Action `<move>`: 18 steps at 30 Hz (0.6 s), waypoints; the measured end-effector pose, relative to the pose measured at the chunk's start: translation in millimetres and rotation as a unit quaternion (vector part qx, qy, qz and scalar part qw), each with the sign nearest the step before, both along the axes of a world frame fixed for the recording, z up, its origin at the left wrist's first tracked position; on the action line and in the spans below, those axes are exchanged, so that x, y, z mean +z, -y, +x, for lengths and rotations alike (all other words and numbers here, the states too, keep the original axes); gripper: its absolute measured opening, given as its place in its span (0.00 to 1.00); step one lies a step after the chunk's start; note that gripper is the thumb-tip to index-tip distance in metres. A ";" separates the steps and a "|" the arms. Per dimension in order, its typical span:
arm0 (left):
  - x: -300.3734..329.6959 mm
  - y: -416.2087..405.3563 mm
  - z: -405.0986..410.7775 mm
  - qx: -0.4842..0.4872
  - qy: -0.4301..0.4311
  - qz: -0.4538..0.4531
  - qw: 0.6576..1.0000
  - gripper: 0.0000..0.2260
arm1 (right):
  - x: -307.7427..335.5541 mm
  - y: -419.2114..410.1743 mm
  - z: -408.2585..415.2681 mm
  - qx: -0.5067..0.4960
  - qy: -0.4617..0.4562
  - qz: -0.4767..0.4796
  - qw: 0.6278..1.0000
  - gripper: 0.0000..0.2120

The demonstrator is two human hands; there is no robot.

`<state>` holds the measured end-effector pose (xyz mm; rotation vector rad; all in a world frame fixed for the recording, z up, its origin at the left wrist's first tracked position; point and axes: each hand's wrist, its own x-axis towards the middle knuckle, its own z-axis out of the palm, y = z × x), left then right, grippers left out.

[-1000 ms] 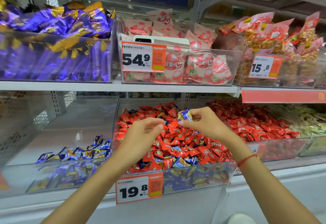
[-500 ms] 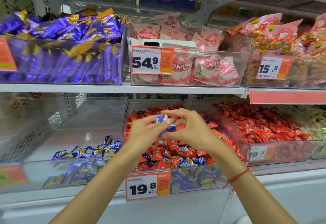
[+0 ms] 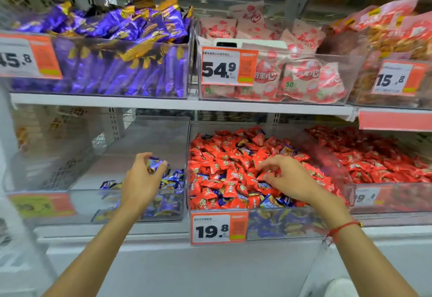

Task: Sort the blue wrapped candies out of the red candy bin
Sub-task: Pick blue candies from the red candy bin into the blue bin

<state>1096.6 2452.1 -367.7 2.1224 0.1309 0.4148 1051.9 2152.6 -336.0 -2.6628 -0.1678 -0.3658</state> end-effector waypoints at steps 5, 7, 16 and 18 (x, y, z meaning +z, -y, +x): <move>26.8 17.7 -8.1 -0.081 0.058 0.105 0.989 0.18 | 9.1 1.7 -7.0 0.004 0.025 0.046 0.999 0.11; 37.8 34.5 -19.3 -0.145 0.145 0.099 0.974 0.09 | 23.4 5.9 -14.0 0.012 0.026 0.045 0.999 0.09; 23.3 101.5 -22.6 -0.436 0.118 0.382 0.806 0.19 | 19.4 12.7 -26.7 0.069 -0.151 -0.047 0.985 0.17; 20.1 100.2 -16.2 -0.419 0.122 0.379 0.816 0.18 | 13.6 16.4 -21.8 0.074 -0.153 -0.044 0.984 0.18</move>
